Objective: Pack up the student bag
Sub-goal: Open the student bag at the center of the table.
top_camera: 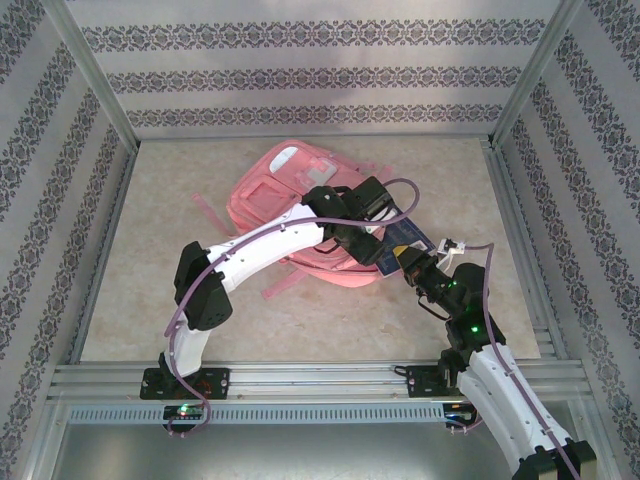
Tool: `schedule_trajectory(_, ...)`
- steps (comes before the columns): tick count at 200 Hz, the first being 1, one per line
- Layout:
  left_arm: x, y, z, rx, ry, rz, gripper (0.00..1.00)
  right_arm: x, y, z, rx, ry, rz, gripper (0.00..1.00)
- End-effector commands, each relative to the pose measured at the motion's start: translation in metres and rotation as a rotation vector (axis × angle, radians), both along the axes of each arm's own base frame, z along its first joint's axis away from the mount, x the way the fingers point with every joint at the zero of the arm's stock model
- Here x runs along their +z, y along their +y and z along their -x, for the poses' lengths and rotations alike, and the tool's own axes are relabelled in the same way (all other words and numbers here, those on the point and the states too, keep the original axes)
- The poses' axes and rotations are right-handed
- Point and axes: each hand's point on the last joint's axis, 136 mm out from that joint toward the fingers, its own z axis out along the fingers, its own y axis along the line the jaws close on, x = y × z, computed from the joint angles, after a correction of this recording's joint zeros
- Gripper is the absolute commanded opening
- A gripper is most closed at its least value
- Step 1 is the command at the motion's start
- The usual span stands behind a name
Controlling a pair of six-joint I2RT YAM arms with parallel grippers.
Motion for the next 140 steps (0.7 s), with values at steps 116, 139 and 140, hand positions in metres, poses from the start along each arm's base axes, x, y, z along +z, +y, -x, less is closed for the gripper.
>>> schedule_trajectory(116,0.016,0.003,-0.016,0.020,-0.043,0.020,0.00,0.033,0.011,0.009,0.081,-0.148,-0.004,0.00)
schedule_trajectory(139,0.055,0.021,-0.022,0.065,-0.089,0.096,0.00,0.024,0.012,0.014,0.101,-0.131,0.018,0.00)
schedule_trajectory(140,0.057,0.022,-0.022,0.066,-0.091,0.099,0.00,0.023,0.012,0.014,0.102,-0.130,0.019,0.00)
